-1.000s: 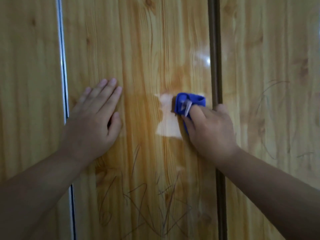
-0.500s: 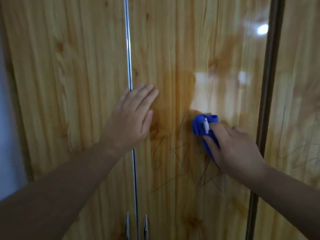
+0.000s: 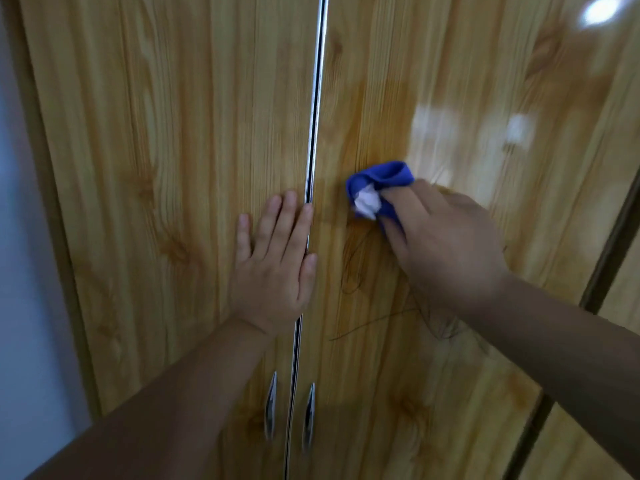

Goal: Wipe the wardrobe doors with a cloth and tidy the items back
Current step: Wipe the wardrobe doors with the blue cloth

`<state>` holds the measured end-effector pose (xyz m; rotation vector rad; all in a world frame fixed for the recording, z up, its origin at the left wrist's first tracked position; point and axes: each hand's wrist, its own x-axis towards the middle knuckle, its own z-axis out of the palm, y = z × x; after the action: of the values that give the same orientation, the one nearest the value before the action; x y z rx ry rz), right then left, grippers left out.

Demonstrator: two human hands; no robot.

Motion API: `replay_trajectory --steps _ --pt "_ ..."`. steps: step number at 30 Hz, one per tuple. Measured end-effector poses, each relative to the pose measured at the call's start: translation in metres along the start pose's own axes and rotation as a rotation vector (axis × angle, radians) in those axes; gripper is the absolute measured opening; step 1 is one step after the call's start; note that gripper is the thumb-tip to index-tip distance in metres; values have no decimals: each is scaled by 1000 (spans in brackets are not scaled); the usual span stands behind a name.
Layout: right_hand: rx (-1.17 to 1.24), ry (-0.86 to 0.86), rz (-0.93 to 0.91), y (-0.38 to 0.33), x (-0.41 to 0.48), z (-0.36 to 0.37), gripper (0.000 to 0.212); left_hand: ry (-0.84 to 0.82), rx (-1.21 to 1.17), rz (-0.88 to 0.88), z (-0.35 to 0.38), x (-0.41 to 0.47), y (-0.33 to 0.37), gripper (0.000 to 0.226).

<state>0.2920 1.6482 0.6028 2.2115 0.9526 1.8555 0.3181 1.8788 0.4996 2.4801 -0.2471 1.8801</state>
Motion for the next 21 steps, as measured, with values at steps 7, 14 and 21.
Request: replay_trajectory --steps 7,14,21 --pt "177 -11 -85 -51 -40 35 15 25 8 46 1 -2 -2 61" --pt "229 -169 -181 -91 -103 55 23 34 16 49 4 -3 -3 56" --pt "109 -59 -190 -24 -57 23 21 24 -12 40 2 -3 -2 56"
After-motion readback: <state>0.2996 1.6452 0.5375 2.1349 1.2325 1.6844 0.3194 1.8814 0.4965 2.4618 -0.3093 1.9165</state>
